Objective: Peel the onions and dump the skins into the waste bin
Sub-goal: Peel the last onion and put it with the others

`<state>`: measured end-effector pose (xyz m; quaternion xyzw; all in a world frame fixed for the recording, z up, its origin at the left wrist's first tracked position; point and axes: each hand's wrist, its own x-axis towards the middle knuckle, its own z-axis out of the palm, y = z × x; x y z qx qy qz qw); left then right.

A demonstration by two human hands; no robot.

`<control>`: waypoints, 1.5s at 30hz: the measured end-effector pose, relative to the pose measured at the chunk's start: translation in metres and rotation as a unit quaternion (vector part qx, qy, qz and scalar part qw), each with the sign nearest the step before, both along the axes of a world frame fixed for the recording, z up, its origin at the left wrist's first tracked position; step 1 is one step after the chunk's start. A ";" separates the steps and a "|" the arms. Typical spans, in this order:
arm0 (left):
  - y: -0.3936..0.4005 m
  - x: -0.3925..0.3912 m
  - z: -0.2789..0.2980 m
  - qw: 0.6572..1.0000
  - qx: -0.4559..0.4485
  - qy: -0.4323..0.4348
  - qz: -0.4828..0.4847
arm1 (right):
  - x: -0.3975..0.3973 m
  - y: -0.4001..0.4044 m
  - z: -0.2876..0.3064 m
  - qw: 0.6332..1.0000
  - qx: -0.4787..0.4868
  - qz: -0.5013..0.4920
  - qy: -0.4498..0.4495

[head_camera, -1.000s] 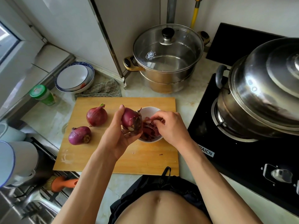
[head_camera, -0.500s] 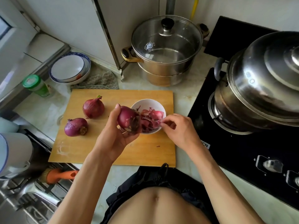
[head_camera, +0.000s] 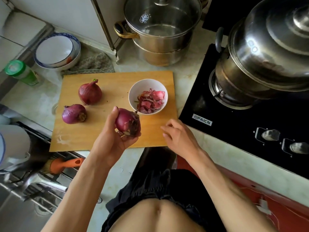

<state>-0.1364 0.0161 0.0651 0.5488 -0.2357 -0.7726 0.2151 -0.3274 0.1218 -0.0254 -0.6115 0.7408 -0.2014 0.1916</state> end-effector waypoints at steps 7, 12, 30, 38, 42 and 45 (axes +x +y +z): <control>0.017 0.019 0.007 1.000 0.010 -0.003 -0.002 | 0.008 0.012 -0.005 0.998 -0.027 0.009 0.054; 0.030 0.026 0.007 1.000 0.011 0.004 0.000 | 0.011 0.021 -0.007 0.999 -0.011 -0.002 0.051; 0.055 0.031 0.001 0.999 0.028 0.016 -0.001 | 0.026 0.033 -0.011 0.988 -0.011 -0.011 0.152; 0.062 0.031 0.001 0.999 0.038 0.016 0.002 | 0.026 0.036 -0.021 0.989 -0.036 -0.009 0.143; 0.062 0.031 -0.001 0.999 0.037 0.009 0.002 | 0.027 0.033 -0.022 0.987 -0.033 -0.005 0.160; 0.061 0.029 -0.003 0.999 0.038 0.008 0.007 | 0.025 0.033 -0.026 0.984 -0.049 0.002 0.173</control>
